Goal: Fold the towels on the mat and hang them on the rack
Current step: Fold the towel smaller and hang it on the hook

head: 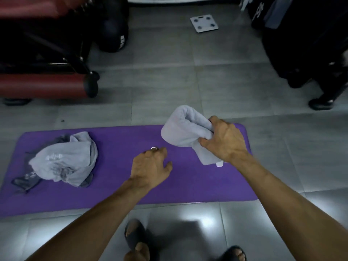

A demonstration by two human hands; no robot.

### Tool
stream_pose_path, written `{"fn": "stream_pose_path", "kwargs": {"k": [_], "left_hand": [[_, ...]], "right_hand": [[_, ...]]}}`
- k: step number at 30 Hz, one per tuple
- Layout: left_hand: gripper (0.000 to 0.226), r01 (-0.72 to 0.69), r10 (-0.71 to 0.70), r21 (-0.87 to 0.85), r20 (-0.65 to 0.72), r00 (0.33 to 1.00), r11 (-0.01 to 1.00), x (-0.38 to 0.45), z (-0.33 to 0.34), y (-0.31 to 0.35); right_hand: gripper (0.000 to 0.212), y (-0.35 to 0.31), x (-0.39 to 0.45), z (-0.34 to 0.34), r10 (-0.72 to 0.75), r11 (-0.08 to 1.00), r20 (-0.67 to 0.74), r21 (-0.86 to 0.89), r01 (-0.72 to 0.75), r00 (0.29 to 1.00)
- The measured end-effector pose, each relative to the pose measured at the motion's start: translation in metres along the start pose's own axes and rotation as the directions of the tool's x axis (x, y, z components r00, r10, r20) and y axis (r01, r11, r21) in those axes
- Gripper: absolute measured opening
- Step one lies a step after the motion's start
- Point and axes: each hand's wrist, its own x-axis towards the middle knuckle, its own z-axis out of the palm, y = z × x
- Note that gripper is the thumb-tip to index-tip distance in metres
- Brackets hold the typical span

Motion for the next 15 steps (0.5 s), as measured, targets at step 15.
{"fn": "stream_pose_path", "kwargs": {"k": [15], "left_hand": [[0.033, 0.026, -0.027, -0.006, -0.097, 0.995, 1.0, 0.044, -0.097, 0.291]], "right_hand": [[0.033, 0.159, 0.008, -0.244, -0.013, 0.999, -0.074, 0.037, 0.015, 0.997]]}}
